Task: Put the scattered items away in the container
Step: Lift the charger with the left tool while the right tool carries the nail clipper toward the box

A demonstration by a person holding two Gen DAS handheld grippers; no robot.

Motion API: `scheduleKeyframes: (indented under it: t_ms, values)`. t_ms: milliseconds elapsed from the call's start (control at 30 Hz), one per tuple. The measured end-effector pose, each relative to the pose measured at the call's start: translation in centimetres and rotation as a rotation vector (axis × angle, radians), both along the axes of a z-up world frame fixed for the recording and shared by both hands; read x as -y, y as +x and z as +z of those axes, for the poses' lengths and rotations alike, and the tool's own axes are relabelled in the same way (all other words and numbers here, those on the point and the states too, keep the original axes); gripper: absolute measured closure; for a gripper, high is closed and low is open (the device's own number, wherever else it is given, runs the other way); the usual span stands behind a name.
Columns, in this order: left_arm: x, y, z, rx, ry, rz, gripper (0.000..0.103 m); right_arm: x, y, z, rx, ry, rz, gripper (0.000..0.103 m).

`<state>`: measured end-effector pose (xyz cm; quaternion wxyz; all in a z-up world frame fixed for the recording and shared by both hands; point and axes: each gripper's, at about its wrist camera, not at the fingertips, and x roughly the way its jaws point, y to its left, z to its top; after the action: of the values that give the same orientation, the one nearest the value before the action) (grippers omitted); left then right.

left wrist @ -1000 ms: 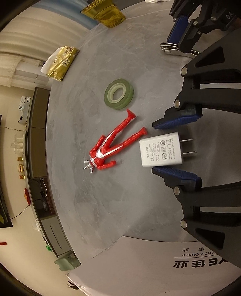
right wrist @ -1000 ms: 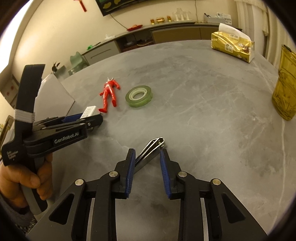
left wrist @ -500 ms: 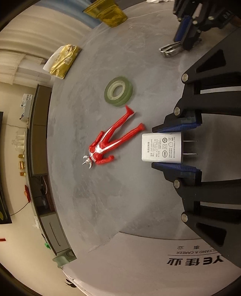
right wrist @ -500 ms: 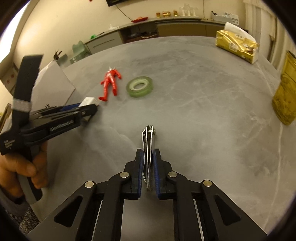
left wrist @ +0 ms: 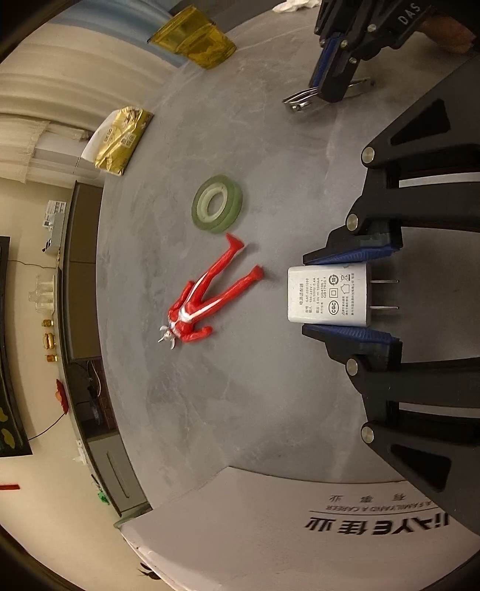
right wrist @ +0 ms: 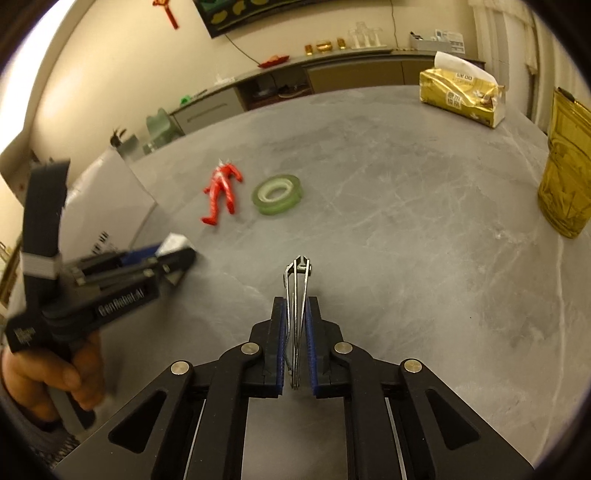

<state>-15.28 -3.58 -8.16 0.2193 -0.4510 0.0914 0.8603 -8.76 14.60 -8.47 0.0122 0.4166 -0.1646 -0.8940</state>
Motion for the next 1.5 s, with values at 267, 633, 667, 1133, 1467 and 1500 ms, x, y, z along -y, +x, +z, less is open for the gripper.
scheduleKeyframes:
  t_ms: [267,633,667,1133,1467,1500]
  values:
    - [1.3,2.5,2.3,-0.001,0.065,-0.011,0.072,1.6,1.2,0.4,0.012,-0.042,0.026,0.093]
    - [3.7,5.5,4.4,0.015,0.114,-0.015,0.072,2.7,3.2,1.3,0.015,-0.039,0.019,0.093]
    - [3.9,5.8,4.7,0.012,0.115,-0.017,0.072,2.9,3.4,1.4,0.014,-0.037,0.021,0.093]
    - [5.8,10.0,7.9,-0.025,0.155,-0.059,0.072,6.2,5.1,3.6,-0.011,-0.009,0.071,0.093]
    - [8.0,12.5,9.1,-0.029,0.189,-0.069,0.072,8.9,6.2,5.7,-0.034,0.022,0.111,0.093]
    - [8.2,12.6,9.2,-0.030,0.192,-0.069,0.072,9.2,6.3,5.9,-0.036,0.026,0.116,0.093]
